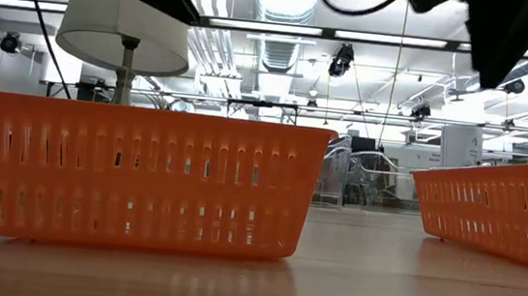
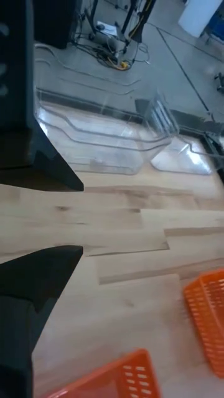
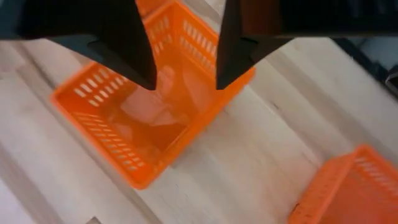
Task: Stack baskets by color
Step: Stack the middle right orange bin on the middle left orange bin
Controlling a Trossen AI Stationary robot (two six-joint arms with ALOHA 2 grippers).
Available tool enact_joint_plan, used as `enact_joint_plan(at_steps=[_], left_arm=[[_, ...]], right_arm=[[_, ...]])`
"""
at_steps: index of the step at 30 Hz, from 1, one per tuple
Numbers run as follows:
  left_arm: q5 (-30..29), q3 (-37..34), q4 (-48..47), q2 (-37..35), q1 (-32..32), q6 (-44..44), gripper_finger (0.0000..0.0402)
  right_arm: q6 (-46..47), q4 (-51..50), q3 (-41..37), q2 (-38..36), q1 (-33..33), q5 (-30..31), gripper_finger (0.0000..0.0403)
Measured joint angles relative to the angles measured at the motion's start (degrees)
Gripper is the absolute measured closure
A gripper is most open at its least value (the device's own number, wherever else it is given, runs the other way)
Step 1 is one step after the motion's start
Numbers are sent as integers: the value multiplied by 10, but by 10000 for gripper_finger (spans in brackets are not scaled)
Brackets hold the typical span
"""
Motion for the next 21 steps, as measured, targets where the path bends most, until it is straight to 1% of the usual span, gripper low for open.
enact_joint_plan(at_steps=[4, 8, 15, 21], left_arm=[[0, 0, 0, -24, 0, -4, 267], [3, -4, -9, -33, 0, -5, 267], [5, -40, -27, -48, -2, -20, 267], [5, -47, -29, -68, -2, -20, 267]], right_arm=[[32, 3, 20, 42, 0, 0, 205], [53, 6, 32, 84, 0, 0, 193], [57, 15, 42, 141, 0, -26, 210], [53, 25, 42, 171, -1, -26, 238]])
